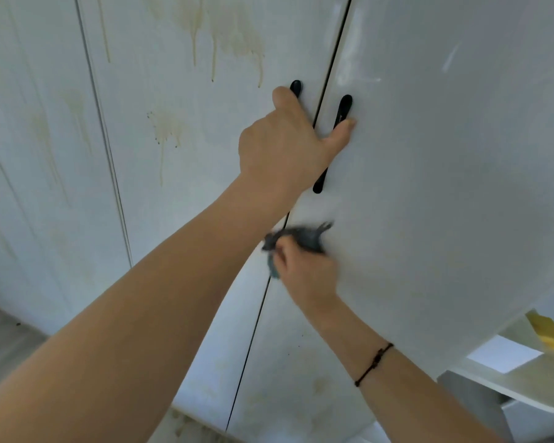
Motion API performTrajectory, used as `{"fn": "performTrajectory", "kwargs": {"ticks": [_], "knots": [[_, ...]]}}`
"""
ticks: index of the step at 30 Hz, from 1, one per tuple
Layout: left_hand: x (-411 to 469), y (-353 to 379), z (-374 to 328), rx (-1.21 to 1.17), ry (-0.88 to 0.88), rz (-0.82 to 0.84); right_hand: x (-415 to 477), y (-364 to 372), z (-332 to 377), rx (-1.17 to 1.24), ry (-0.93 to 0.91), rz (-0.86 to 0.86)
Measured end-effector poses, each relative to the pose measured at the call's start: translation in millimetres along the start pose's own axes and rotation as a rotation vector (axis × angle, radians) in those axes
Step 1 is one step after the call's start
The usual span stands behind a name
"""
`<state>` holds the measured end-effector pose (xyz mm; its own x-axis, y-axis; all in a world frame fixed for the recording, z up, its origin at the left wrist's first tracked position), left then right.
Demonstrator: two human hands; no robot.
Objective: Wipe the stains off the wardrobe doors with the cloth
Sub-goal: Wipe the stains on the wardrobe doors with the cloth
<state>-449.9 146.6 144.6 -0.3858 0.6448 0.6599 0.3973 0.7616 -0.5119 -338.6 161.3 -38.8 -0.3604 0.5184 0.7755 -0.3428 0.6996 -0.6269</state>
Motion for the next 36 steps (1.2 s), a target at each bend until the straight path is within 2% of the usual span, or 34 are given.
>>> {"fn": "performTrajectory", "kwargs": {"ticks": [2, 3, 4, 7, 8, 12, 14, 19, 22, 24, 28, 30, 32, 34, 36], "knots": [[-1.4, -2.0, -0.6, -0.001, 0.004, 0.022, -32.7, 28.2, 10.2, 0.073, -0.001, 0.228], [-1.8, -2.6, -0.4, -0.002, -0.001, 0.032, -30.9, 24.4, 11.5, 0.08, -0.042, 0.218], [-2.1, -3.0, -0.4, -0.001, -0.007, 0.04, -18.1, 7.9, 9.3, 0.022, -0.079, 0.099], [-2.5, -1.3, 0.6, -0.009, -0.014, 0.041, 38.8, -65.6, -24.4, -0.052, 0.018, -0.327], [-2.0, -1.1, 1.0, -0.015, -0.017, 0.038, 49.8, -79.1, -29.7, -0.06, 0.01, -0.377], [-1.2, 1.8, 3.2, -0.004, -0.023, 0.102, -1.7, -41.6, -19.2, -0.162, -0.171, -0.203], [0.5, 0.8, 4.1, 0.028, 0.007, 0.167, -23.0, -29.7, -24.1, -0.145, -0.155, -0.114], [4.3, -2.1, 10.8, 0.0, 0.09, 0.356, 41.1, -121.1, -66.8, -0.099, 0.059, -0.401], [6.2, 0.3, 15.2, -0.032, 0.12, 0.422, 96.7, -170.4, -85.3, 0.067, 0.21, -0.458], [6.2, -0.7, 17.8, -0.024, 0.13, 0.437, 119.5, -179.9, -75.2, 0.015, 0.193, -0.456], [3.1, 0.8, 25.3, -0.03, 0.122, 0.42, 94.9, -135.3, -42.8, -0.206, -0.152, -0.363], [1.2, 0.6, 32.5, -0.074, 0.103, 0.405, 75.4, -121.2, -40.3, -0.219, -0.226, -0.285], [1.2, 1.2, 37.0, -0.112, 0.083, 0.401, 88.2, -138.5, -47.0, -0.232, -0.192, -0.311], [2.9, -1.3, 38.4, -0.137, 0.069, 0.39, 129.2, -175.0, -51.7, -0.236, -0.065, -0.381], [5.5, -2.6, 39.6, -0.152, 0.047, 0.391, 186.2, -209.6, -49.8, -0.128, 0.046, -0.352]]}}
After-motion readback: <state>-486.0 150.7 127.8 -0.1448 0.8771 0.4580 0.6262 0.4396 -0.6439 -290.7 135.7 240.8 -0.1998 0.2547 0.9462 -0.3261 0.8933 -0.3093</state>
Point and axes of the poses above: each hand's wrist, its own x-axis towards the middle knuckle, its own y-axis out of the palm, z = x × y, the point moved 8 cm from there along x, towards the middle knuckle, and after that the axes turned 7 degrees about -x, right-handed, at the moved point
